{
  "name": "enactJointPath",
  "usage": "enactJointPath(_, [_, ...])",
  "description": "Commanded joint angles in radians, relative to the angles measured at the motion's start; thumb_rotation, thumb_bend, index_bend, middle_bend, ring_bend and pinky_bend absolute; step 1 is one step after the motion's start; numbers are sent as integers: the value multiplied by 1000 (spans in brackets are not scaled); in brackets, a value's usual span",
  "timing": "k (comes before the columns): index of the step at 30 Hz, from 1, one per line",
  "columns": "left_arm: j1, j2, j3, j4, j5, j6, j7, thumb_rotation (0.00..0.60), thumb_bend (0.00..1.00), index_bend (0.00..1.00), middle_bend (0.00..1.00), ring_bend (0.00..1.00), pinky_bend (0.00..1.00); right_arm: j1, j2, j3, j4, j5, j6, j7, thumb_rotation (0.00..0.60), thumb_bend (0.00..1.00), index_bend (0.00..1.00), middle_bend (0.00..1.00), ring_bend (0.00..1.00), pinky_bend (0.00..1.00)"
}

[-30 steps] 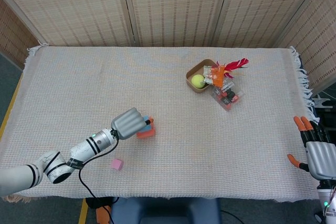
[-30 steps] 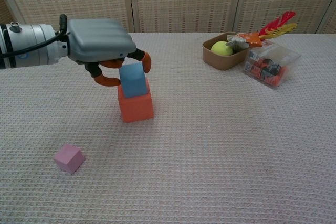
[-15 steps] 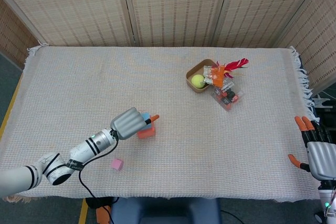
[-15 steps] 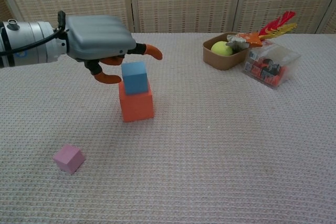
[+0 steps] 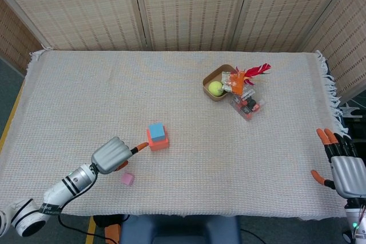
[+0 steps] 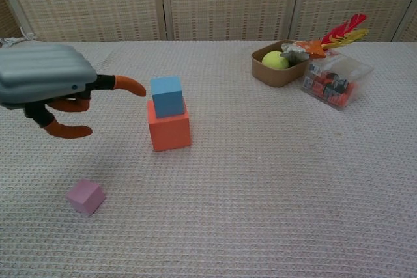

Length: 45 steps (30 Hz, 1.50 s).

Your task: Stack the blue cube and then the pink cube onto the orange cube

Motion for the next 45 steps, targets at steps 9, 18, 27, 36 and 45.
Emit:
enactJointPath(9, [140, -47, 108, 48, 63, 73, -163, 600, 335, 133, 1000, 1000, 1000, 6, -7, -15, -4, -22, -14, -9, 600, 119, 0, 0, 0, 0])
enactJointPath(18, [169, -82, 99, 22, 37, 38, -138, 600, 330, 105, 1000, 1000, 1000, 9, -4, -24, -8, -36, -21, -4, 600, 119, 0, 0, 0, 0])
enactJointPath(27, [182, -137, 54, 74, -48, -16, -128, 600, 330, 145, 1000, 1000, 1000, 4, 6, -26, -13, -46, -12, 9, 600, 119, 0, 0, 0, 0])
enactJointPath(36, [190, -146, 51, 76, -48, -31, -110, 600, 330, 227, 1000, 1000, 1000, 4, 6, -25, -13, -44, -12, 10, 600, 119, 0, 0, 0, 0])
enactJointPath(45, [209, -184, 39, 130, -43, -14, -98, 600, 327, 318, 1000, 1000, 1000, 0, 10, -28, -17, -52, -4, 11, 600, 118, 0, 0, 0, 0])
